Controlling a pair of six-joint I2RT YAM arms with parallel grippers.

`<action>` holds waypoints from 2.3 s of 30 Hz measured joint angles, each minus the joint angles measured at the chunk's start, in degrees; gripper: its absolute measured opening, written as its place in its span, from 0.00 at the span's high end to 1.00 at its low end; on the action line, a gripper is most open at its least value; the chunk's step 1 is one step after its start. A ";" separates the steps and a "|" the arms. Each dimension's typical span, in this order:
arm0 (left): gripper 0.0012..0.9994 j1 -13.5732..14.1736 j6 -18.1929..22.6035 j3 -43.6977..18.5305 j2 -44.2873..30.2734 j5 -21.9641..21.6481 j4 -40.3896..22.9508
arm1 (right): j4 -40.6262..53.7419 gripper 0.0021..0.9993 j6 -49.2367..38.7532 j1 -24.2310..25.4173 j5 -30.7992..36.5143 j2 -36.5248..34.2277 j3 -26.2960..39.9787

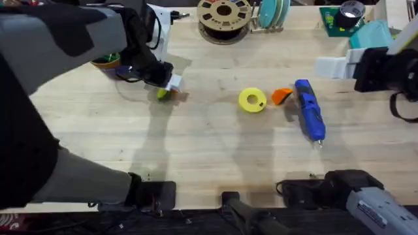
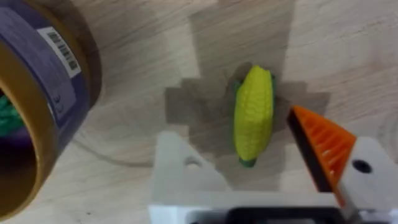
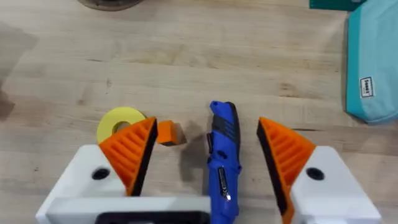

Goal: Pick up the gripper from the table and insert it into the empty holder that is missing its gripper. Then pick up a screw, insert it into the mounting hole, and use the screwdriver to tighten it. Finally, clean up the table by picking up the vegetable and placing it into the bucket.

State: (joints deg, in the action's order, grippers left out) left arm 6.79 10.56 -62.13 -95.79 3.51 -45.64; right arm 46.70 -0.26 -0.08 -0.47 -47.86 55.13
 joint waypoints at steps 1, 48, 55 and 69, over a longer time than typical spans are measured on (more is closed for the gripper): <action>0.36 -0.16 0.01 -0.04 -0.21 0.02 0.07 | 0.02 0.00 0.01 0.00 0.00 0.00 0.02; 0.99 -0.72 0.38 -19.34 17.68 1.40 -18.06 | 2.19 0.00 -0.01 0.00 0.00 0.00 0.02; 0.18 -0.72 0.60 -19.34 17.68 1.38 -18.02 | 2.19 0.00 -0.01 0.00 0.00 0.00 0.02; 0.01 -0.72 0.56 -19.34 17.68 1.38 -16.22 | 2.19 0.00 -0.01 0.00 0.00 0.00 0.02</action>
State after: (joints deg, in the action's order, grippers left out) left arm 6.07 11.11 -81.47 -78.11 4.89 -61.86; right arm 48.88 -0.27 -0.08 -0.47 -47.86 55.16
